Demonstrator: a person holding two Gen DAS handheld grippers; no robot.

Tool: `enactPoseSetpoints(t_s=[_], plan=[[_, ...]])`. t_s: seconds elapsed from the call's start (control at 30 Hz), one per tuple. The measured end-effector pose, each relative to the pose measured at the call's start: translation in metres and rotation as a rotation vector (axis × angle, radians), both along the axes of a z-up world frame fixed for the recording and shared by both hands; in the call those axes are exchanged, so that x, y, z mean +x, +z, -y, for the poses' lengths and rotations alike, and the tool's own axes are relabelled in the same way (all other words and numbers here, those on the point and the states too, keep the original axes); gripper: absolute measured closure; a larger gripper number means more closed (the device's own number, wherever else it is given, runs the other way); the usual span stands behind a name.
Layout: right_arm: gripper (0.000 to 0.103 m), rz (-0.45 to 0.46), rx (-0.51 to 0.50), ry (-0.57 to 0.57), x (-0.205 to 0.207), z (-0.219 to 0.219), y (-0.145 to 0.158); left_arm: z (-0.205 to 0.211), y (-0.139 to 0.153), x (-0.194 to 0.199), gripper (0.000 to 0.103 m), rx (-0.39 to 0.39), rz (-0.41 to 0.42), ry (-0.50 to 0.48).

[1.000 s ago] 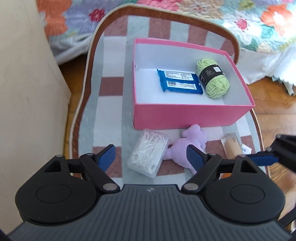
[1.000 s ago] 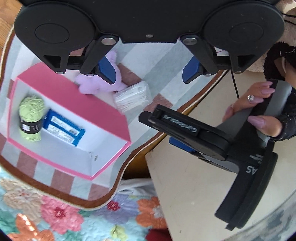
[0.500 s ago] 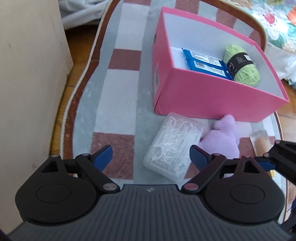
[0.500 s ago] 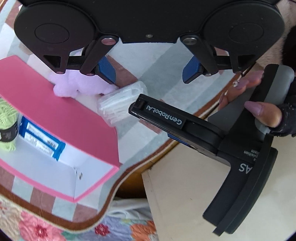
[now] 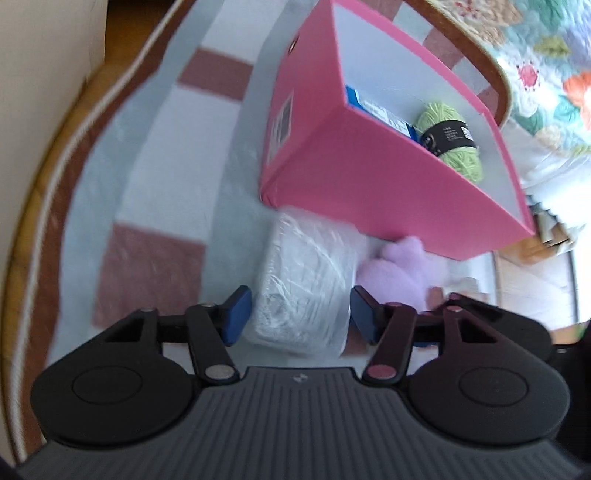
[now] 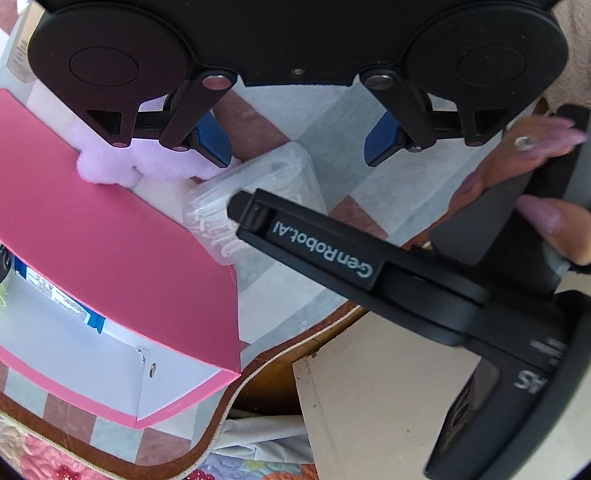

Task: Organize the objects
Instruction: 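Move the left gripper to the clear floss-pick box and close on it, then lift the floss-pick box with the left gripper and release it in the pink box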

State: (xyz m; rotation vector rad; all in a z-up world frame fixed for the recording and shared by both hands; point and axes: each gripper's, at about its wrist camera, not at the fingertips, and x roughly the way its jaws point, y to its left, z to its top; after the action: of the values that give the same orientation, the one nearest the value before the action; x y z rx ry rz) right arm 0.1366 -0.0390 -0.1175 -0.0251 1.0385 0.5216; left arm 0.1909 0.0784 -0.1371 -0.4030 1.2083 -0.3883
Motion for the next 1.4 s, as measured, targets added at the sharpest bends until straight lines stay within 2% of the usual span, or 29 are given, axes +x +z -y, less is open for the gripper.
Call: enactPoseSetpoints(t_s=[0.1, 0.2, 0.47, 0.53, 0.57, 0.63, 0.73, 0.77, 0.8, 0.9, 1.07, 1.1, 1.13, 1.17, 1.2, 1.23, 1.33, 1.4], plan=[[0.019, -0.031, 0.049, -0.021, -0.004, 0.001, 0.003, -0.008, -0.004, -0.006, 0.054, -0.059, -0.048, 0.042], [0.019, -0.032, 0.031, -0.039, -0.007, -0.001, 0.004, -0.011, -0.005, -0.013, 0.055, -0.084, -0.079, 0.069], [0.019, -0.027, -0.014, 0.033, -0.032, -0.015, 0.017, -0.006, 0.002, -0.040, 0.055, -0.037, -0.154, 0.065], [0.021, -0.046, -0.003, 0.040, -0.041, -0.014, 0.016, -0.006, -0.004, -0.039, 0.054, 0.005, -0.170, 0.084], [0.021, -0.044, -0.013, 0.034, -0.043, -0.015, 0.016, -0.004, -0.005, -0.038, 0.048, 0.035, -0.160, 0.092], [0.021, -0.022, -0.050, 0.018, -0.044, -0.016, 0.014, -0.003, -0.004, -0.034, 0.045, 0.057, -0.127, 0.097], [0.021, -0.018, -0.079, 0.002, -0.039, -0.018, 0.011, 0.000, -0.005, -0.029, 0.044, 0.052, -0.087, 0.105], [0.021, -0.015, -0.083, 0.006, -0.039, -0.016, 0.009, 0.000, -0.006, -0.028, 0.045, 0.038, -0.087, 0.111], [0.021, -0.011, -0.084, 0.015, -0.038, -0.018, 0.009, 0.001, -0.007, -0.028, 0.052, 0.015, -0.088, 0.110], [0.019, -0.004, -0.101, 0.021, -0.036, -0.026, 0.006, -0.001, -0.004, -0.035, 0.060, 0.003, -0.067, 0.169], [0.019, -0.031, -0.096, -0.042, -0.033, -0.025, 0.002, 0.000, -0.003, -0.038, 0.062, 0.002, -0.067, 0.191], [0.023, -0.030, -0.111, -0.043, -0.033, -0.026, 0.001, 0.001, -0.003, -0.037, 0.061, 0.005, -0.071, 0.194], [0.032, -0.025, -0.139, -0.048, -0.033, -0.027, -0.001, 0.002, -0.004, -0.037, 0.056, 0.005, -0.078, 0.193], [0.032, -0.032, -0.151, -0.050, -0.032, -0.027, -0.004, 0.002, -0.005, -0.037, 0.054, 0.009, -0.083, 0.190], [0.032, -0.038, -0.140, -0.063, -0.032, -0.026, -0.004, 0.003, -0.007, -0.039, 0.045, 0.012, -0.094, 0.192], [0.033, -0.040, -0.123, -0.080, -0.032, -0.023, -0.004, 0.005, -0.008, -0.041, 0.044, 0.012, -0.102, 0.191], [0.034, -0.043, -0.094, -0.110, -0.036, -0.017, -0.001, 0.011, -0.002, -0.047, 0.052, 0.017, -0.097, 0.178], [0.034, -0.052, -0.077, -0.118, -0.039, -0.012, 0.002, 0.012, 0.007, -0.054, 0.057, 0.022, -0.058, 0.171]])
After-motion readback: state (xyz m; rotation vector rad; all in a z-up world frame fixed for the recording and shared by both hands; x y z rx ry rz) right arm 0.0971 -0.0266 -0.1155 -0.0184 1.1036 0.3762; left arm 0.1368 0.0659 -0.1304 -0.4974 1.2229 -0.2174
